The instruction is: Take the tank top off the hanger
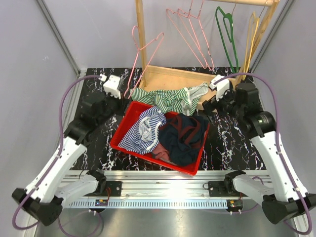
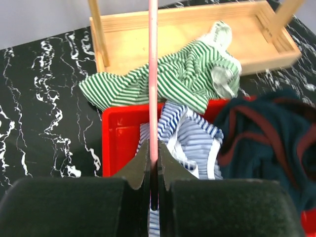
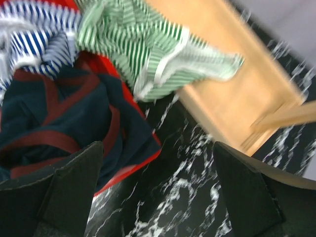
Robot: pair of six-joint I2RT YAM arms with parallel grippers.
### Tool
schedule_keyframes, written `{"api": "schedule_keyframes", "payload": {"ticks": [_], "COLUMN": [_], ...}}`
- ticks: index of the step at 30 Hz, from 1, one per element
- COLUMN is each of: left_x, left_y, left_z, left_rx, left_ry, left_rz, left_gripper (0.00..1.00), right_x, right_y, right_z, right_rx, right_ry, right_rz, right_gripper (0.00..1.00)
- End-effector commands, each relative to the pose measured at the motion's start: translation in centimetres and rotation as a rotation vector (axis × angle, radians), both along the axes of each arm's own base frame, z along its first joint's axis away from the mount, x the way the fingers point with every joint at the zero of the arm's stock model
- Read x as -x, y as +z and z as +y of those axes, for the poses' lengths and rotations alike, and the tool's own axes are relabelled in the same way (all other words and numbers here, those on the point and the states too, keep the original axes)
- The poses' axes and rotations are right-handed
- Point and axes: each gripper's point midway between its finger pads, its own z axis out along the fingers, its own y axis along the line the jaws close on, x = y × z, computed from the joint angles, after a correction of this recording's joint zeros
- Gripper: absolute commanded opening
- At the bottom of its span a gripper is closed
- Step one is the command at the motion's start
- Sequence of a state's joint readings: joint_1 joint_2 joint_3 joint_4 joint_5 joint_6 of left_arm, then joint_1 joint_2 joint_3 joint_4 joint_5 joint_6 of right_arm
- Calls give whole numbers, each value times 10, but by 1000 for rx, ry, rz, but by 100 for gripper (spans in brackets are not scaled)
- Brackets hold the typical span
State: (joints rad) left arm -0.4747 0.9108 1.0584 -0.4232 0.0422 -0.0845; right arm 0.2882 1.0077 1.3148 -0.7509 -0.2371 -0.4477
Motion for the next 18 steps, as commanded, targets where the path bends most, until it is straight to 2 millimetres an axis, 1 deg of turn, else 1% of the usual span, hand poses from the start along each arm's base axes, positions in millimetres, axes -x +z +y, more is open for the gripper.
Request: {"api": "schedule_keyframes", "payload": {"ticks": [1, 2, 3, 4, 5, 6, 7, 8, 9, 10, 11, 12, 13, 14, 15, 16, 17, 18], "left_x": [-31, -32, -44, -47, -48, -56, -59, -58, -60, -66, -64, -66, -68, -70, -71, -72, -77, -78], "left_y": [55, 59, 64, 66, 66, 69, 70, 72, 79, 72, 74, 81, 74, 81, 82, 82, 72, 78], "left_z": [1, -6, -2, -3, -10, -7, -10, -17, -13, -19, -28, -21, -32, -35, -31, -35, -46, -47], "left_rx": [138, 133, 112, 111, 101, 97, 91, 89, 86, 56, 45, 34, -5, -3, -22, -36, -70, -60], "left_ry": [176, 190, 267, 294, 301, 370, 391, 394, 458, 483, 496, 581, 595, 623, 678, 693, 697, 724], "left_rz": [-109, -117, -125, -122, -114, -119, -121, -126, -145, -141, -152, -175, -172, -185, -196, -201, -195, -203], "left_gripper": [0, 0, 0, 0, 0, 0, 0, 0, 0, 0, 0, 0, 0, 0, 0, 0, 0, 0], "right_x": [-16, -15, -17, -17, -18, -18, -19, -20, -21, -21, -22, -22, -22, -22, -21, -20, -19, -20], "right_y": [-16, -30, -32, -35, -40, -42, -44, -48, -51, -53, -57, -59, -59, -61, -62, -62, -63, -64], "right_z": [-9, -10, -9, -9, -9, -9, -9, -8, -7, -8, -8, -9, -9, -8, -7, -6, -6, -7], "right_rx": [-42, -38, -48, -50, -55, -62, -66, -72, -75, -76, -76, -76, -79, -82, -86, -89, -90, -91], "right_ry": [-95, -97, -97, -100, -99, -100, -99, -95, -95, -97, -99, -103, -103, -99, -94, -91, -90, -90], "right_rz": [-7, 17, 12, 15, 20, 24, 27, 30, 35, 35, 38, 42, 44, 47, 48, 50, 52, 54], "right_gripper": [100, 100, 100, 100, 100, 100, 100, 100, 100, 100, 100, 100, 100, 100, 100, 100, 100, 100]}}
